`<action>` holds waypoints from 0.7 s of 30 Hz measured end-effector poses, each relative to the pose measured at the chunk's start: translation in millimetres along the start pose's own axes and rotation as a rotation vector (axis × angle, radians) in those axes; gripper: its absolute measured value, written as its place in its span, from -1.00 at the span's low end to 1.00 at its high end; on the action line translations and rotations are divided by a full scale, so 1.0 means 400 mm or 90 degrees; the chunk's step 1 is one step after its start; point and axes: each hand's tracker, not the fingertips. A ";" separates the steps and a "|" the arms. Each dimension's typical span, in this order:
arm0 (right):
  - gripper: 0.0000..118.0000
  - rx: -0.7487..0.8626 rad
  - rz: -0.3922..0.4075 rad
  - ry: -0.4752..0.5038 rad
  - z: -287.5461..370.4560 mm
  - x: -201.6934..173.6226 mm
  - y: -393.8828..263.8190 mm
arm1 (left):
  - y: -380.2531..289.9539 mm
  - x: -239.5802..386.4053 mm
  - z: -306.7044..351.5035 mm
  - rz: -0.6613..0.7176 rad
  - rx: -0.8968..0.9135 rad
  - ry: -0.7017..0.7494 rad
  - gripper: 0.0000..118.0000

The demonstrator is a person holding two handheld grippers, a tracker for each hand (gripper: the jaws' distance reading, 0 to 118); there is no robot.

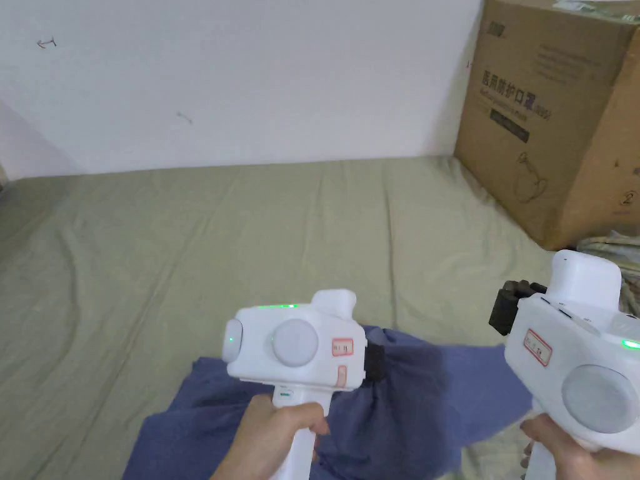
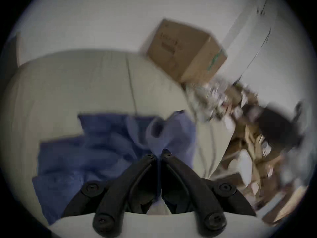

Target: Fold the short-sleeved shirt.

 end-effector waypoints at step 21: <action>-0.99 -0.119 0.055 0.075 -0.068 -0.104 -0.116 | -0.101 -0.164 0.132 0.075 0.036 0.091 0.72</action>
